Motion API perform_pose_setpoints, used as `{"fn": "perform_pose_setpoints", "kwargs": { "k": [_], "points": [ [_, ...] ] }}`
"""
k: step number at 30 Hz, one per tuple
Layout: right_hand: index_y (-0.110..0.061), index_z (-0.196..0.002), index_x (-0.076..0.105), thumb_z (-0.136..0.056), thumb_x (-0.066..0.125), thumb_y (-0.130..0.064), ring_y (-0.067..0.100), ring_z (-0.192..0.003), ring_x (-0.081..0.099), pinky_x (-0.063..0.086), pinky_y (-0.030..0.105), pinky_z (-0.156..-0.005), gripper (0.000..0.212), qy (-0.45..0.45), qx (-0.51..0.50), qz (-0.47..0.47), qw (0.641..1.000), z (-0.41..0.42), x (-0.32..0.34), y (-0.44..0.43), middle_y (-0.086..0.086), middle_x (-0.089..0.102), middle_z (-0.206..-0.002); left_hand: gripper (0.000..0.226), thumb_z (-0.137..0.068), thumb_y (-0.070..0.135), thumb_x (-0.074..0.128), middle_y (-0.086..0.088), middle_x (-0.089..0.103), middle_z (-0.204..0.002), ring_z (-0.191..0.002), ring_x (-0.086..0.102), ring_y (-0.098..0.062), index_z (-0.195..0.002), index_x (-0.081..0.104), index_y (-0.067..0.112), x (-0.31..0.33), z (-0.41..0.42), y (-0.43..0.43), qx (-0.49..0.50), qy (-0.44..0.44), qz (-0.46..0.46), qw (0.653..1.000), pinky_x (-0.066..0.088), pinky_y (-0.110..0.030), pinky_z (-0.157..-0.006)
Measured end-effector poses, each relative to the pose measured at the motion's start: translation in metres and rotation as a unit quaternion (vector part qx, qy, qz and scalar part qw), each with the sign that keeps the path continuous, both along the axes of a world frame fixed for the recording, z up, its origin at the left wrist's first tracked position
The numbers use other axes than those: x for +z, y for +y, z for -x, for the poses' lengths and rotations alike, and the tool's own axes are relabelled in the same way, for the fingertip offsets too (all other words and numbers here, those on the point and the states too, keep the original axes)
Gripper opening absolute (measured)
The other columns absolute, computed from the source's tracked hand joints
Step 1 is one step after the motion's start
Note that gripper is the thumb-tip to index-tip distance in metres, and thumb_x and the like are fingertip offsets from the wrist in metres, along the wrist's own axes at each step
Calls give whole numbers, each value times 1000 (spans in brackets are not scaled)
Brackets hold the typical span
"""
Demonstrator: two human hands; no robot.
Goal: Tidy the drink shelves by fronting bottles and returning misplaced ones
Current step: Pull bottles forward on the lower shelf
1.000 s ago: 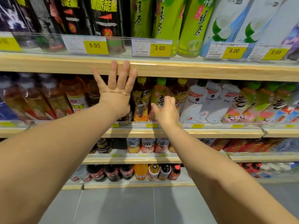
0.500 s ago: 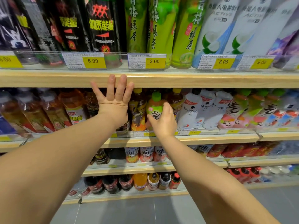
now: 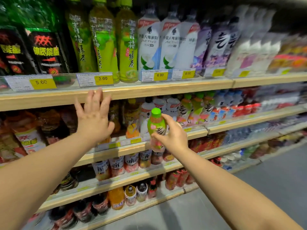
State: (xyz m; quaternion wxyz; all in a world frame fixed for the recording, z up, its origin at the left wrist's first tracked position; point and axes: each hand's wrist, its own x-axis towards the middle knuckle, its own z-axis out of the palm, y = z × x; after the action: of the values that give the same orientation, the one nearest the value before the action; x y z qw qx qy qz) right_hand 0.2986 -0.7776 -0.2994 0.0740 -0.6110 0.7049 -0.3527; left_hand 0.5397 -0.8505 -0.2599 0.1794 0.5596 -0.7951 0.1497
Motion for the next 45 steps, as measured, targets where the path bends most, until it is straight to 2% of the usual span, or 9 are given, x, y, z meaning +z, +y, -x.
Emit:
{"fn": "perform_pose_setpoints", "kwargs": {
  "k": [2, 5, 13, 18, 23, 32, 37, 41, 45],
  "points": [
    [-31, -138, 42, -77, 75, -41, 19, -116, 50, 48, 34, -81, 69, -15, -22, 12, 1000, 30, -4, 11, -4, 59, -124, 98, -73, 35, 72, -10, 11, -161, -147, 3, -29, -153, 18, 22, 6, 36, 1, -50, -44, -6, 998, 1, -65, -111],
    [-29, -137, 43, -77, 76, -38, 19, -119, 50, 49, 36, -86, 69, -39, -51, 30, 998, 77, -6, 20, -3, 56, -128, 96, -82, 45, 59, -7, -6, -162, -148, -8, -29, -154, -2, 29, 15, 94, 2, -55, -53, -24, 997, -6, -63, -112],
    [-29, -138, 40, -78, 77, -32, 15, -126, 44, 36, 22, -93, 71, -102, -55, 68, 991, 189, 1, 7, -4, 50, -135, 95, -87, 55, 47, -3, -15, -162, -148, -13, -25, -151, -17, 24, 22, 213, -18, -72, -120, 35, 990, -11, -67, -108],
    [-25, -140, 39, -79, 77, -30, 6, -124, 40, 30, 17, -96, 72, -128, -39, 85, 987, 233, -9, -15, -5, 46, -137, 126, -77, 54, 61, -5, -46, -148, -135, -44, -28, -136, -45, 20, -11, 253, -39, -43, -78, 63, 994, -30, -62, -99],
    [-29, -138, 41, -75, 80, -27, 1, -112, 43, 44, 32, -103, 73, -208, -19, 95, 973, 254, -31, -44, -4, 45, -132, 143, -61, 41, 79, -2, -47, -147, -135, -44, -28, -142, -37, 21, -27, 260, -60, -30, -59, 111, 992, -33, -63, -96],
    [-26, -139, 41, -76, 78, -24, 9, -118, 46, 46, 37, -101, 73, -208, 6, 107, 972, 262, -39, -85, -2, 47, -133, 146, -53, 29, 86, 1, -39, -152, -139, -37, -25, -149, -24, 23, -39, 260, -74, -43, -49, 205, 977, -36, -55, -99],
    [-20, -142, 38, -81, 74, -28, 19, -125, 45, 42, 36, -102, 71, -165, -5, 68, 984, 260, -43, -102, 3, 45, -138, 121, -61, 25, 64, 1, -34, -155, -142, -33, -25, -150, -19, 23, -44, 260, -82, -56, -50, 265, 961, -12, -73, -96],
    [-7, -134, 45, -83, 72, -29, 27, -123, 44, 41, 32, -90, 62, -98, -36, 56, 993, 251, -39, -116, 12, 35, -142, 115, -64, 22, 55, 0, -33, -156, -142, -32, -27, -151, -20, 23, -49, 259, -86, -51, -58, 282, 956, -31, -58, -103],
    [-4, -127, 47, -85, 69, -29, 29, -121, 46, 43, 35, -84, 54, -57, -75, 25, 995, 246, -39, -120, 12, 37, -140, 106, -67, 28, 45, 0, -33, -156, -142, -32, -27, -151, -20, 24, -49, 258, -86, -45, -56, 281, 957, -31, -56, -104]
  ]
}}
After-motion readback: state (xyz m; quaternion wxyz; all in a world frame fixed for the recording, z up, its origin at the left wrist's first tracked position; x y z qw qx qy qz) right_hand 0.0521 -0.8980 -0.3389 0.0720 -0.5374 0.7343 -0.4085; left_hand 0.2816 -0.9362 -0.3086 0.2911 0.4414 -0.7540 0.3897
